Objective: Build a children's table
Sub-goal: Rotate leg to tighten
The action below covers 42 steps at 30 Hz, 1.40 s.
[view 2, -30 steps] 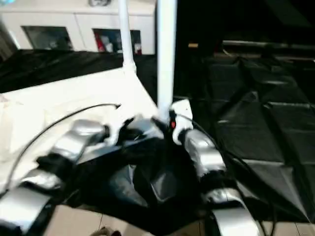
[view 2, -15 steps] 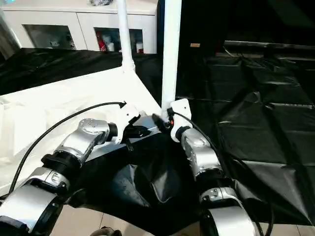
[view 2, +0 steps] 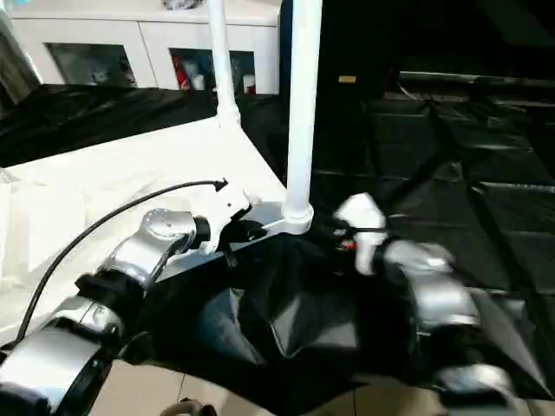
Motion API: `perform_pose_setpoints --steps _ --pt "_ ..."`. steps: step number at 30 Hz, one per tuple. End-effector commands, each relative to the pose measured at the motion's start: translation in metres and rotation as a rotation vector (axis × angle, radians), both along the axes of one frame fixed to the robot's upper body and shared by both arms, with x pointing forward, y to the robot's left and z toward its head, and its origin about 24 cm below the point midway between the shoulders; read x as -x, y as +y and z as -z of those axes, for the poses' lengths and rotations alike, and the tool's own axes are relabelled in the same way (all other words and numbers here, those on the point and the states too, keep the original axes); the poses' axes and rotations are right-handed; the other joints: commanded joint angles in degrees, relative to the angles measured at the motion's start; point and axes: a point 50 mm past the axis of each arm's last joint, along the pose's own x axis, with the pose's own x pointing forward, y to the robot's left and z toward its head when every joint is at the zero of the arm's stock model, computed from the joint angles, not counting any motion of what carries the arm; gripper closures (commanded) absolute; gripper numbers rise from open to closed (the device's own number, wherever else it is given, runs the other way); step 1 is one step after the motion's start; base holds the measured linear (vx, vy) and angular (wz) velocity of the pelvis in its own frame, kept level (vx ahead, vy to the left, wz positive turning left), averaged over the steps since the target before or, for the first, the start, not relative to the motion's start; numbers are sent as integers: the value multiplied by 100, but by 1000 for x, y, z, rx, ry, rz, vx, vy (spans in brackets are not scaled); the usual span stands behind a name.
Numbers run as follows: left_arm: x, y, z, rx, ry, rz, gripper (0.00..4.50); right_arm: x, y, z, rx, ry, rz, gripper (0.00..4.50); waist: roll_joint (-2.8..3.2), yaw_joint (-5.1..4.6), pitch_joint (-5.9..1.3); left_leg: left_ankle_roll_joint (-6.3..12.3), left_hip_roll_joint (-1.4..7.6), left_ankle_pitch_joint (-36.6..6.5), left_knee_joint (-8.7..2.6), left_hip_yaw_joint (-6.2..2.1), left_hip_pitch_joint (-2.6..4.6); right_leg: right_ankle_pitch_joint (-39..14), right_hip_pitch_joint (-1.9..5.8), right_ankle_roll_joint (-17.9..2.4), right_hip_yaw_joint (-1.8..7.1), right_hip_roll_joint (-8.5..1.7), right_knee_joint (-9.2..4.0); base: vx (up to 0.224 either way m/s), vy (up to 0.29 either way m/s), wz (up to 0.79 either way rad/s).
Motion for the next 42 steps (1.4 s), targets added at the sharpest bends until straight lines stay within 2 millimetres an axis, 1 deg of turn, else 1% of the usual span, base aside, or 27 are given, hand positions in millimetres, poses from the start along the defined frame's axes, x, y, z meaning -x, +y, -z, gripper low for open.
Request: perform_pose_setpoints --steps 1,3,4,5,6,7,9,10,11,12,13,14,15,16,17,19,23,25,26,28,30,33,35,36,37,38,42 --pt "2 3 -22 71 -34 29 391 2 13 -3 -40 -5 -46 79 -134 36 -433 617 136 -918 -316 -64 72 -588 312 -1513 184 -296 -366 0 0 0" --pt "7 14 -28 57 -36 12 384 3 25 -1 -63 -6 -69 79 -114 3 -411 588 148 -1037 -338 -63 85 -795 268 -1496 180 -270 -381 0 0 0" --pt "8 19 -31 55 -36 -8 374 3 29 0 -69 -8 -76 79 -127 -5 -415 543 165 -1083 -347 -69 92 -827 275 -1497 186 -285 -364 0 0 0" --pt "10 26 -35 56 -39 -30 367 3 34 1 -86 0 -87 79 -139 -27 -380 494 147 -1193 -369 -68 83 -1085 259 -1431 183 -273 -407 0 0 0" --pt "14 38 -40 53 -26 -63 367 2 42 2 -101 1 -97 79 -111 -24 -379 409 150 -1283 -376 -76 107 -1273 252 -1370 193 -283 -413 0 0 0" --pt "20 54 -45 41 -13 -89 367 1 52 2 -117 -1 -104 79 -127 -55 -372 323 163 -1312 -409 -96 87 -1358 266 -1325 195 -294 -380 0 0 0" --pt "26 67 -47 24 -6 -100 344 -2 59 3 -128 -7 -103 79 -104 -111 -354 251 140 -1429 -425 -88 109 -1584 226 -1222 198 -253 -425 0 0 0" --pt "32 77 -48 5 6 -105 336 -6 64 3 -130 -18 -72 79 -85 -99 -360 207 148 -1467 -419 -89 140 -1590 205 -1215 206 -259 -425 0 0 0" --pt "44 91 -50 -13 24 -97 332 -12 70 3 -142 -26 -38 79 -125 -119 -347 122 148 -1491 -451 -86 134 -1597 200 -1192 212 -249 -424 0 0 0" --pt "44 91 -50 -13 24 -97 332 -12 70 3 -142 -26 -38 79 -103 -122 -360 86 151 -1481 -447 -106 129 -1558 207 -1214 216 -276 -380 0 0 0" --pt "65 109 -54 -38 62 -56 324 -20 80 3 -153 -36 22 79 -115 -132 -347 82 152 -1507 -470 -98 132 -1602 201 -1200 216 -257 -405 0 0 0" --pt "72 113 -55 -43 78 -37 312 -22 82 4 -154 -36 43 79 -75 -167 -351 24 149 -1486 -479 -110 119 -1522 184 -1228 223 -263 -364 0 0 0" --pt "82 117 -56 -35 103 -13 301 -23 88 5 -179 -22 42 79 -44 -158 -353 -31 142 -1537 -465 -79 187 -1417 137 -1244 228 -222 -378 0 0 0" --pt "82 117 -56 -35 103 -13 295 -23 88 5 -179 -22 42 79 -45 -174 -356 -55 142 -1524 -463 -84 180 -1290 150 -1289 233 -226 -357 0 0 0" --pt "91 121 -58 -25 135 -6 290 -25 94 6 -192 -19 39 79 -74 -143 -354 -59 147 -1567 -462 -49 216 -1169 126 -1313 238 -202 -363 0 0 0" --pt "107 130 -54 -41 199 -33 256 -28 112 5 -230 -15 36 79 -68 -132 -343 -63 134 -1541 -482 -63 173 -982 165 -1353 236 -202 -329 0 0 0" --pt "109 136 -43 -114 208 -118 244 -42 121 -2 -283 -42 175 79 -62 -149 -313 -205 132 -1846 -508 -73 196 -1372 154 -1196 255 -218 -373 0 0 0" --pt "107 139 -38 -151 202 -166 236 -48 121 -3 -295 -44 259 79 -61 -163 -305 -308 130 -1964 -517 -80 214 -1533 136 -1128 267 -225 -385 0 0 0" --pt "102 144 -32 -194 188 -251 212 -56 117 -4 -306 -42 371 79 -78 -161 -321 -338 130 -1996 -508 -80 217 -1572 145 -1056 270 -226 -382 0 0 0" --pt "103 145 -28 -226 190 -286 204 -62 109 -3 -308 -31 490 79 -88 -166 -322 -370 112 -2002 -501 -82 223 -1631 137 -995 273 -222 -389 0 0 0" --pt "105 143 -25 -220 206 -304 178 -67 100 -2 -333 -21 587 79 -71 -149 -350 -401 116 -1893 -489 -76 246 -1338 125 -1004 265 -208 -354 0 0 0" --pt "107 141 -19 -250 195 -323 164 -74 79 -3 -344 -26 751 79 -62 -137 -375 -349 98 -1635 -462 -71 212 -814 156 -1040 250 -179 -302 0 0 0" --pt "106 137 -15 -250 191 -326 150 -79 61 -7 -340 -54 837 79 -75 -137 -382 -315 91 -1574 -448 -61 205 -682 169 -1072 243 -183 -295 0 0 0" --pt "106 137 -15 -250 191 -326 150 -79 60 -7 -340 -54 840 79 -75 -138 -386 -307 87 -1563 -443 -59 200 -674 177 -1085 242 -185 -292 0 0 0" --pt "105 136 -14 -250 190 -324 124 -80 57 -8 -340 -58 855 79 -83 -129 -381 -282 81 -1584 -435 -54 198 -707 178 -1087 241 -182 -297 0 0 0" --pt "104 134 -15 -252 177 -321 118 -81 50 -10 -337 -67 880 79 -92 -129 -377 -263 77 -1610 -435 -56 182 -783 192 -1075 241 -188 -303 0 0 0" --pt "97 131 -15 -278 119 -320 90 -84 32 -14 -321 -95 954 79 -99 -109 -372 -261 82 -1717 -423 -51 205 -1002 170 -1037 244 -192 -327 0 0 0"
